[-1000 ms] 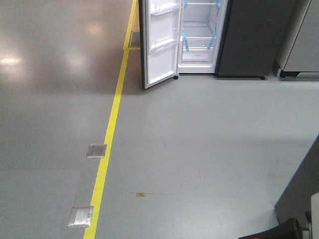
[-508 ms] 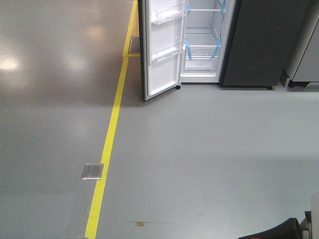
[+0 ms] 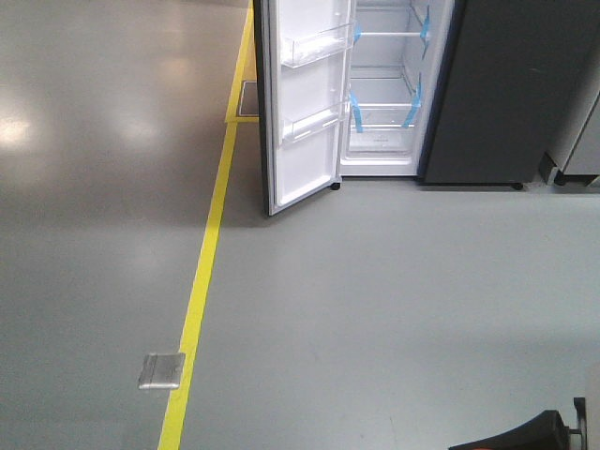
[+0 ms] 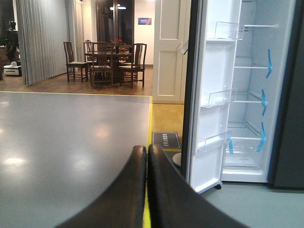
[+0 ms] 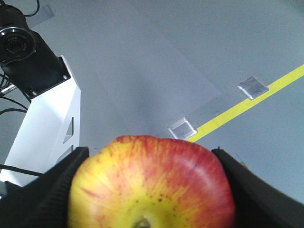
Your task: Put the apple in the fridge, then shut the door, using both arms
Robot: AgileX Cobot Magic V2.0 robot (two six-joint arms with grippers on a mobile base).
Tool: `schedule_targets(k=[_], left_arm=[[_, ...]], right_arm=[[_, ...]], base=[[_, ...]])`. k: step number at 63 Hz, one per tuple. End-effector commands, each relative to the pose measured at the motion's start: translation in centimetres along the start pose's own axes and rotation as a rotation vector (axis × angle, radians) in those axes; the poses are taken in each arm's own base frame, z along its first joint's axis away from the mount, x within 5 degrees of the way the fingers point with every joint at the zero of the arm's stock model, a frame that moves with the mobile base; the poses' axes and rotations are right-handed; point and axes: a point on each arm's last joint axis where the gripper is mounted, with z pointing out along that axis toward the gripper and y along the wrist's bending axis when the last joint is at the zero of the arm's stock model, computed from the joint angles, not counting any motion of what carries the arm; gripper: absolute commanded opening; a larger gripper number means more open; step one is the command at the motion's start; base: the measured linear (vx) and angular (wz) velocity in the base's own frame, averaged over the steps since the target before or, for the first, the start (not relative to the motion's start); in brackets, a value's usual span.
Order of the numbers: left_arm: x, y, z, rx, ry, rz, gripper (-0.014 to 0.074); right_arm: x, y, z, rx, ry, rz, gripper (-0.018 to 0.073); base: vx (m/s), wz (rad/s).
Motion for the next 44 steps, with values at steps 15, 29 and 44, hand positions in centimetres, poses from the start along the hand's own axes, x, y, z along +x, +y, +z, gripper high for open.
schedule_targets(k=[15, 29, 44], left_arm=[[-0.04, 0.03, -0.08, 0.002, -0.068, -0.007, -0.0006], [-0.04, 0.03, -0.08, 0.002, -0.068, -0.007, -0.0006], [-0.04, 0.03, -0.08, 0.002, -0.068, -0.007, -0.0006]], right_arm=[[-1.22, 0.17, -0.49, 0.002, -0.076, 0.009, 0.0307], [-1.22, 0.17, -0.49, 0.002, -0.076, 0.009, 0.0307], [-1.22, 0.17, -0.49, 0.002, -0.076, 0.009, 0.0307]], base=[[0.34, -0.01], [0.33, -0.01], [0.32, 0.00]])
